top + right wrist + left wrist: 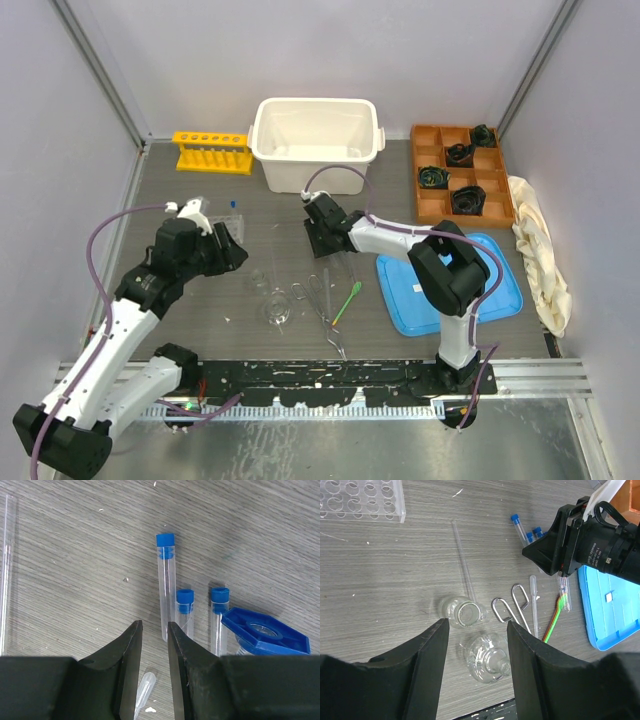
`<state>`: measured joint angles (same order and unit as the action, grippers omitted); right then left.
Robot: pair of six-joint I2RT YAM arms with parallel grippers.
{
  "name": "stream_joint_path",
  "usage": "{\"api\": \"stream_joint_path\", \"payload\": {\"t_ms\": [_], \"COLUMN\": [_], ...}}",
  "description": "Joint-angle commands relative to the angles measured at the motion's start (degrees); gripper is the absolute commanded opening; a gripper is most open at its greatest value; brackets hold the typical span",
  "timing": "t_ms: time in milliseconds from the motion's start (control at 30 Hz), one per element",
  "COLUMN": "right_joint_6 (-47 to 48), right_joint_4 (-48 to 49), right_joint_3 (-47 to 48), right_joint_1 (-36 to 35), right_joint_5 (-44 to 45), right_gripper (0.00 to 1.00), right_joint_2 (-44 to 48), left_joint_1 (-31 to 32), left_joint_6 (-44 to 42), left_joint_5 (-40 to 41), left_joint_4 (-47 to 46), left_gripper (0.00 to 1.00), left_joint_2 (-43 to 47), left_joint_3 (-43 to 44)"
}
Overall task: Organize the chemistry lab equipment
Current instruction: Pick up the test tube at the center of the board.
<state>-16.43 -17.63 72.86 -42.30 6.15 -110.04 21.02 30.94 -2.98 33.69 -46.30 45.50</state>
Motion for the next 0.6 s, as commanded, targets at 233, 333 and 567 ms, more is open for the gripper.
{"api": "stream_joint_path", "payload": {"t_ms": [233, 333, 567], "right_joint_6": [1.6, 1.9, 1.8], "right_joint_4": [-0.4, -0.6, 0.0], "right_joint_3": [3.2, 3.9, 4.1], "right_joint_1": [0.5, 0.6, 0.8], "right_joint_5": [1.8, 1.7, 1.0], "right_gripper": [0.33, 0.33, 0.33], "right_joint_2": [0.6, -0.5, -3.3], "left_joint_1": [0.0, 0.0, 0.0], "left_joint_6": [1.0, 1.1, 1.1], "left_joint_5": [-1.7, -1.9, -1.7], "left_joint_4": [-3.6, -4.1, -4.1], "left_gripper": [0.52, 0.52, 0.52], "left_joint_2": [-1.2, -1.7, -1.6], "left_joint_3": [-0.9, -1.1, -1.0]}}
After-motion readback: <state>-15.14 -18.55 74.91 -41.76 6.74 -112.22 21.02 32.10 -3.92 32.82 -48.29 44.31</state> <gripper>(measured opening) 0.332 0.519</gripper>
